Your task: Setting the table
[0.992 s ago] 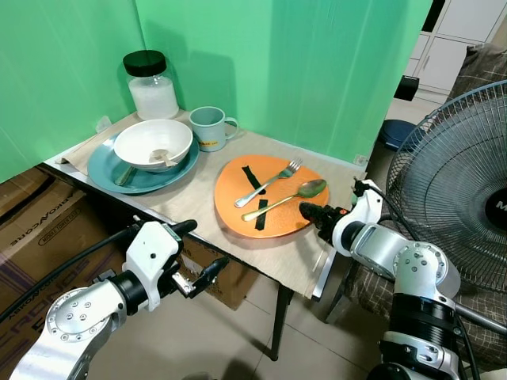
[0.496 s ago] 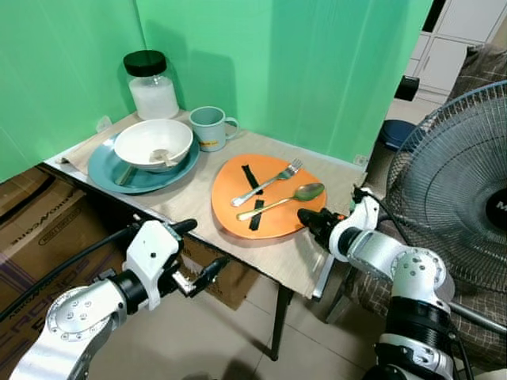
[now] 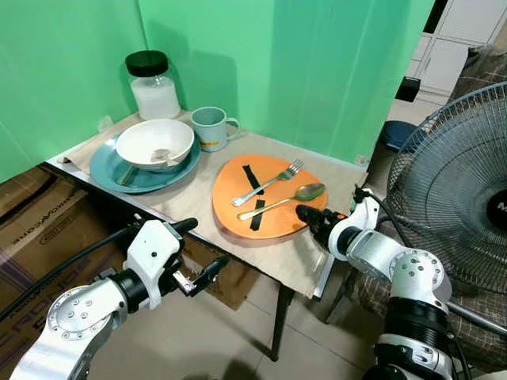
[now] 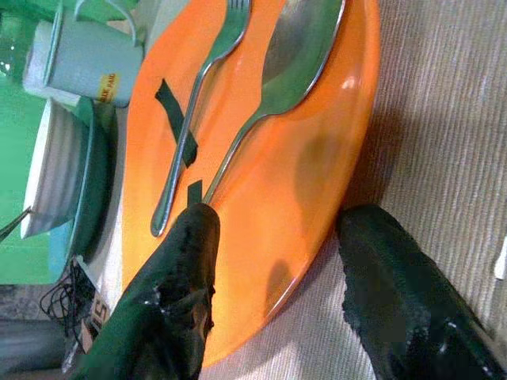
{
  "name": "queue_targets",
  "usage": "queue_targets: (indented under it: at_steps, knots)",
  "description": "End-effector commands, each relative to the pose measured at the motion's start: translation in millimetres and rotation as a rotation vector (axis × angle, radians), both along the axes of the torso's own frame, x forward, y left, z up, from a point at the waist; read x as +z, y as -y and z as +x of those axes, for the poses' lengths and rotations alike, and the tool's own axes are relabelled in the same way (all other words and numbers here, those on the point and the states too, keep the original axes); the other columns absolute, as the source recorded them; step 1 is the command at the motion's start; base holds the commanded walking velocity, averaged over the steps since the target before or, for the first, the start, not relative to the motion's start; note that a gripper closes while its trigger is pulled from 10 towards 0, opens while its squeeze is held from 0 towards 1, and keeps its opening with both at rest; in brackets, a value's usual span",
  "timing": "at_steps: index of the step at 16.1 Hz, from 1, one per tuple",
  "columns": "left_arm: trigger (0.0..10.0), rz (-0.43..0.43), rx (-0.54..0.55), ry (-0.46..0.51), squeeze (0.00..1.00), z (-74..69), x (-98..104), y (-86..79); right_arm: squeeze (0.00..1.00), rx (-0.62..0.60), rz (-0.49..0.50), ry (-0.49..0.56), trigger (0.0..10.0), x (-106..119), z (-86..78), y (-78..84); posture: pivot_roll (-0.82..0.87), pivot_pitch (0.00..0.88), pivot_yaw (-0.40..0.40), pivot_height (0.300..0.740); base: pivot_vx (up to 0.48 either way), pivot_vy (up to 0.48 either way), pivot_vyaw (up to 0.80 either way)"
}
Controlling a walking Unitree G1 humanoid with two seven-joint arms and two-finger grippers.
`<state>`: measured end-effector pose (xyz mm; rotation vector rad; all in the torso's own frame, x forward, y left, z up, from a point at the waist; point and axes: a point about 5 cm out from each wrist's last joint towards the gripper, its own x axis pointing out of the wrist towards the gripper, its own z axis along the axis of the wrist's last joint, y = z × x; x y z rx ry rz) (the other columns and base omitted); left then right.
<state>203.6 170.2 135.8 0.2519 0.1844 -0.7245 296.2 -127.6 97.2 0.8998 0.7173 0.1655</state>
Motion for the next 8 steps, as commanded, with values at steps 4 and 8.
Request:
queue_targets:
  at_steps: [4, 8]
  knots:
    - [10.0, 0.015, 0.002, 0.005, 0.0, 2.3, -1, 0.8, 0.0, 0.022, 0.082, -0.031, 10.0, -4, 0.0, -15.4, 0.1, 0.0, -0.002, 0.74, 0.0, 0.0, 0.0]
    - [10.0, 0.017, 0.005, 0.009, 0.0, 1.9, 0, -0.3, 0.0, 0.021, 0.178, 0.031, 10.0, 14, 8.7, -21.8, 0.1, 0.0, -0.003, 0.74, 0.0, 0.0, 0.0]
